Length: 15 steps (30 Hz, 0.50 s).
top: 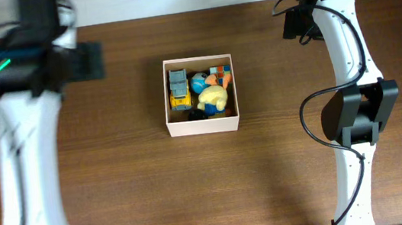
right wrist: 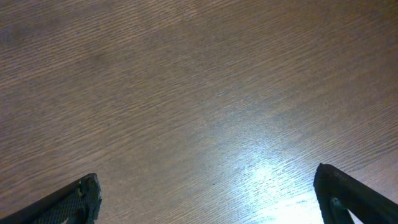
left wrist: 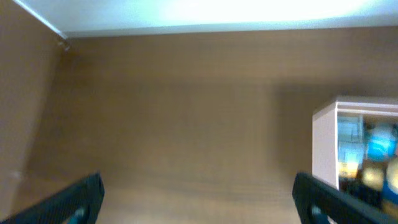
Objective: Pack container
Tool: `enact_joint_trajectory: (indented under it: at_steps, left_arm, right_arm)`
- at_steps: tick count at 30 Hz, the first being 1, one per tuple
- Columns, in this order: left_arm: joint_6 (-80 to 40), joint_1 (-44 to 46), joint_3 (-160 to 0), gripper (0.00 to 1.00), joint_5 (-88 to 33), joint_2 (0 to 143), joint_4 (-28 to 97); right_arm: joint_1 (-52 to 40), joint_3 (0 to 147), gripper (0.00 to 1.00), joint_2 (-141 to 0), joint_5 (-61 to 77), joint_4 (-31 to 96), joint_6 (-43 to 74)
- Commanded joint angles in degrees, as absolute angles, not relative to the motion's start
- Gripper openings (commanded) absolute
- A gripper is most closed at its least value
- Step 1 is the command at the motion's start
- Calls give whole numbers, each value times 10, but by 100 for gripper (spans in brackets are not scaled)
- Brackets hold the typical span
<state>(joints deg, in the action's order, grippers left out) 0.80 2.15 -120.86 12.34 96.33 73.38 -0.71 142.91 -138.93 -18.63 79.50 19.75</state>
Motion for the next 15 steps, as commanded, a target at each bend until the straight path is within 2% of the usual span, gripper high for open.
enact_joint_trajectory:
  at_steps: [1, 5, 15]
  left_arm:
    - [-2, -7, -1155, 99, 129, 866, 683]
    - [-2, -24, -1013, 99, 128, 776, 568]
    - [9, -28, -513, 99, 79, 531, 150]
  right_arm:
    - [-3, 1427, 99, -1392, -196, 795, 206]
    - [-3, 1427, 99, -1392, -196, 795, 206]
    - [-3, 1427, 99, -1392, -196, 795, 206]
